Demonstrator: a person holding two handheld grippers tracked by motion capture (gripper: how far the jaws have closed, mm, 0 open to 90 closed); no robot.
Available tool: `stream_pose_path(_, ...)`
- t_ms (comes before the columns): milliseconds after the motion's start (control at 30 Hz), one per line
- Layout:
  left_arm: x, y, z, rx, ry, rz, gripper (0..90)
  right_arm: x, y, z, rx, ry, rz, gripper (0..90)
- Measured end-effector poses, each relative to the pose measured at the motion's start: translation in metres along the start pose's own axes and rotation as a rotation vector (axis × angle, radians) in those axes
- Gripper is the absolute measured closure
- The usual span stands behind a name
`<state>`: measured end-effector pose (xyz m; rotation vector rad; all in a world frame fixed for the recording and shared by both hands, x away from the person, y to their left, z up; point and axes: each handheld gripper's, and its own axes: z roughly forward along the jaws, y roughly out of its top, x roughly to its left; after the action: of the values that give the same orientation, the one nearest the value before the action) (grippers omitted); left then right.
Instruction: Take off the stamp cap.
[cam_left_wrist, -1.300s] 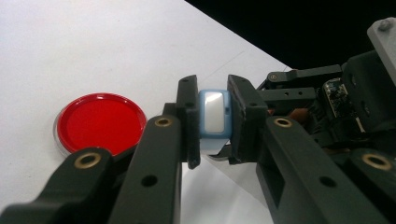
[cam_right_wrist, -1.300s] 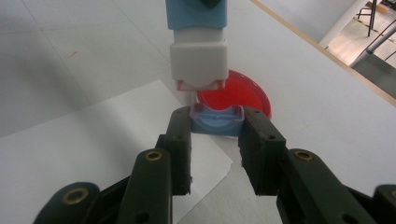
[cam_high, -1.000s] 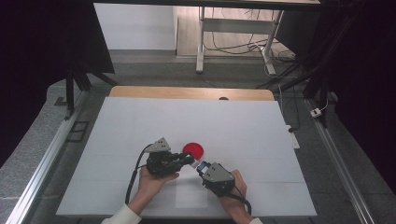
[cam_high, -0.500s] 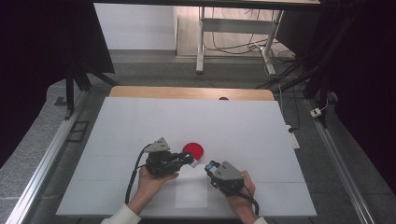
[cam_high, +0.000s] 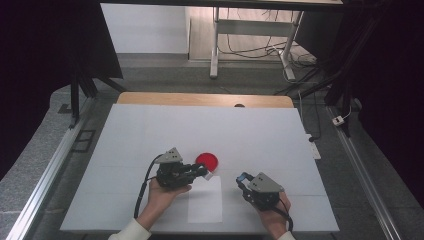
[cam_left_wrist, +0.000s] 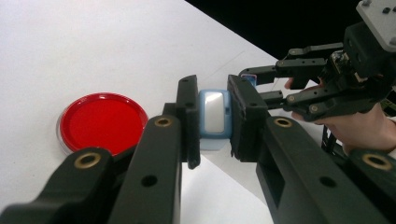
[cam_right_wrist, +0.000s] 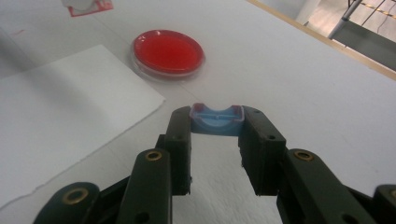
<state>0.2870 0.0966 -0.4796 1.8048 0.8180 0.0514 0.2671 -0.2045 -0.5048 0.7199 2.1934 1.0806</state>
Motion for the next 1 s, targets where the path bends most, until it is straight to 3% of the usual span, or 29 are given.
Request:
stream_pose_path(400, 0.001, 0.0, 0.0, 0.002, -0.006, -0.001, 75.8, -0.026, -0.019, -0.025, 0.008, -0.067, 0.046, 64.6)
stream_pose_path(500, 0.001, 0.0, 0.0, 0.001, -0.006, -0.002, 75.8, -0.033, -0.028, -0.033, 0.02, -0.088, 0.036, 64.6)
stream_pose_path(767, 0.003, 0.0, 0.0, 0.002, -0.008, 0.0, 75.8, -0.053, -0.05, -0.056, 0.038, -0.123, 0.092, 64.6)
stream_pose_path(1000, 0.006, 0.0, 0.002, 0.008, -0.011, 0.0, 75.8, -0.066, -0.059, -0.063, 0.037, -0.133, 0.121, 64.6)
